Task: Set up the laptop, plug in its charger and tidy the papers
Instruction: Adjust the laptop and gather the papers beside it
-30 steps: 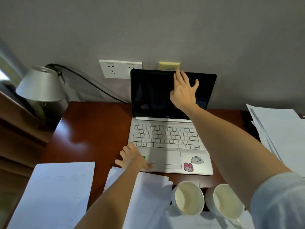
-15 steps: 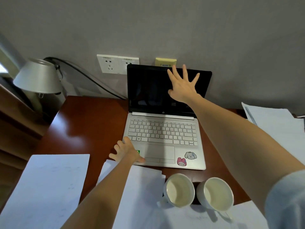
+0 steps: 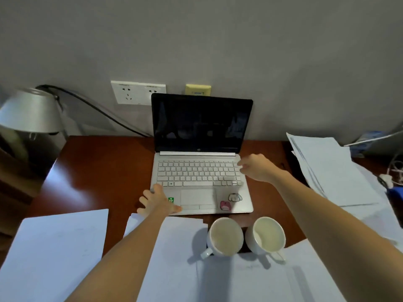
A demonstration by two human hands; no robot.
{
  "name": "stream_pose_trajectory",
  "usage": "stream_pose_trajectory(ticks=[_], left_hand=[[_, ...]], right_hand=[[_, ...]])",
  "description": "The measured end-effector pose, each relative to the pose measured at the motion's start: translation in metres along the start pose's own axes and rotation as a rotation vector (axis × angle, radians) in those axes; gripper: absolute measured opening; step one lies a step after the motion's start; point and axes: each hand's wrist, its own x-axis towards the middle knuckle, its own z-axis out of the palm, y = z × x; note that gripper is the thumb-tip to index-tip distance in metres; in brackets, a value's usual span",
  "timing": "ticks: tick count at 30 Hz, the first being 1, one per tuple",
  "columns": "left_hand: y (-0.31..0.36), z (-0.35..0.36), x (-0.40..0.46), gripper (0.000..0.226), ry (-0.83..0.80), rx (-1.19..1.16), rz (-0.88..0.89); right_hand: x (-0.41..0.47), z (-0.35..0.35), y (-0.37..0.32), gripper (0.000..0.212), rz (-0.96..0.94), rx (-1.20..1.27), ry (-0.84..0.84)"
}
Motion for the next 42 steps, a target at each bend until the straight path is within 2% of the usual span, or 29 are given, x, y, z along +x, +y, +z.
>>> stream_pose_trajectory(ticks=[3,7,12,15,20,22,25,29,32,35,38,42], left_hand=[[-0.002,0.003,-0.004,0.092,0.024,-0.055,0.008],[0.008,0.0,-0.014,0.079,0.031,0.054,-0.015],[0.046,-0.014,-0.026,0.058,0.052,0.092,0.083],[0.08,-0.013,-0.034,0.068,0.01,0.023,0.185],[0.154,0.02,-0.05,0.089,-0.078,0.098,0.303],[0.184,0.037,-0.053,0.098,-0.131,0.183,0.352],[0.22,0.054,-0.055,0.107,-0.121,0.412,0.399],[0.245,0.068,-0.047,0.115,-0.034,0.67,0.402],[0.255,0.071,-0.034,0.118,-0.002,0.778,0.408],[0.264,0.076,-0.022,0.123,-0.05,0.835,0.387],[0.269,0.084,-0.015,0.128,-0.102,0.907,0.356],[0.275,0.087,-0.013,0.129,-0.132,0.942,0.331]], right_hand=[[-0.026,0.018,0.02,0.035,0.034,-0.087,-0.101],[-0.043,0.03,0.056,0.03,0.111,-0.192,-0.235],[-0.037,0.03,0.098,0.031,0.159,-0.196,-0.223],[-0.026,0.027,0.121,0.033,0.216,-0.169,-0.158],[0.002,0.025,0.163,0.037,0.246,0.042,0.089],[0.015,0.028,0.176,0.032,0.211,0.139,0.145],[0.031,0.034,0.19,0.032,0.22,0.248,0.174],[0.045,0.042,0.198,0.038,0.205,0.32,0.182],[0.052,0.046,0.198,0.028,0.195,0.376,0.272],[0.052,0.052,0.194,0.018,0.239,0.379,0.365],[0.051,0.058,0.187,0.017,0.282,0.417,0.414],[0.054,0.057,0.162,0.031,0.443,0.786,0.461]])
